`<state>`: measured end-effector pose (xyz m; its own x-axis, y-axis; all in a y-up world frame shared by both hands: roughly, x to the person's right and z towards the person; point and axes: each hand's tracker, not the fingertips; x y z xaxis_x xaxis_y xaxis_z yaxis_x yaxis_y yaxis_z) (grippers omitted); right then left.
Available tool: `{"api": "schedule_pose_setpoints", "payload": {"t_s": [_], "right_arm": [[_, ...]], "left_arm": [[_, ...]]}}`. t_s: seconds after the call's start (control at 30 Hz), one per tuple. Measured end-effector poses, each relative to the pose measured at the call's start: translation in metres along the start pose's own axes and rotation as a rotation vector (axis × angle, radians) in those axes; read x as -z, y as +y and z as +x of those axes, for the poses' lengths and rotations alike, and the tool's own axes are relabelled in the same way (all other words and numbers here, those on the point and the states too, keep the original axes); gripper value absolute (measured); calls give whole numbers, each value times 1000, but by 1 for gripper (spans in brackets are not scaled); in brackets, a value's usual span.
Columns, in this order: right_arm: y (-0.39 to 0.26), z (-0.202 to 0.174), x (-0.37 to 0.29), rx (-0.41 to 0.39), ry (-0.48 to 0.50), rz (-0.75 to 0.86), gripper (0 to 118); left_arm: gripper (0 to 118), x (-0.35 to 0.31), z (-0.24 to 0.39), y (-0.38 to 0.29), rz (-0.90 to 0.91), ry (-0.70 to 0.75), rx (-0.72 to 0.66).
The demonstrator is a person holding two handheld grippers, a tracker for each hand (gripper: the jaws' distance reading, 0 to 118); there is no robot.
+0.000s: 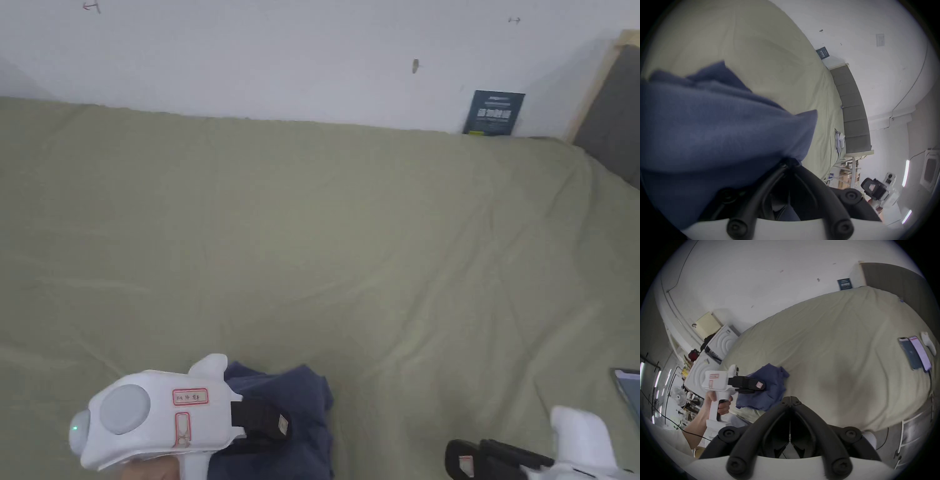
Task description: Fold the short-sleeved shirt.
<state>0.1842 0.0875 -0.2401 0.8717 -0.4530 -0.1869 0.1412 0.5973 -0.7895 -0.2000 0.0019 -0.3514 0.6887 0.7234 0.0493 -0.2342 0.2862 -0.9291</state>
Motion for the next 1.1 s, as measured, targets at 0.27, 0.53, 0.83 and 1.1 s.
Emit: {"api": "schedule_pose_setpoints", "payload": {"t_s": [0.27, 0.53, 0.83, 1.1], "right_arm": [[26, -43, 161, 51, 424, -200, 1], [-30, 39, 244, 493, 671, -299, 1], [-32, 47, 242, 584, 711, -295, 1], [-34, 44, 240, 615, 720, -293, 1]], "left_arm": [[0, -116, -35, -3, 120, 222, 29], [0, -111, -95, 0, 63, 211, -76], [118, -73, -107, 13, -61, -118, -81], [117, -11, -108, 19, -32, -300, -47]]}}
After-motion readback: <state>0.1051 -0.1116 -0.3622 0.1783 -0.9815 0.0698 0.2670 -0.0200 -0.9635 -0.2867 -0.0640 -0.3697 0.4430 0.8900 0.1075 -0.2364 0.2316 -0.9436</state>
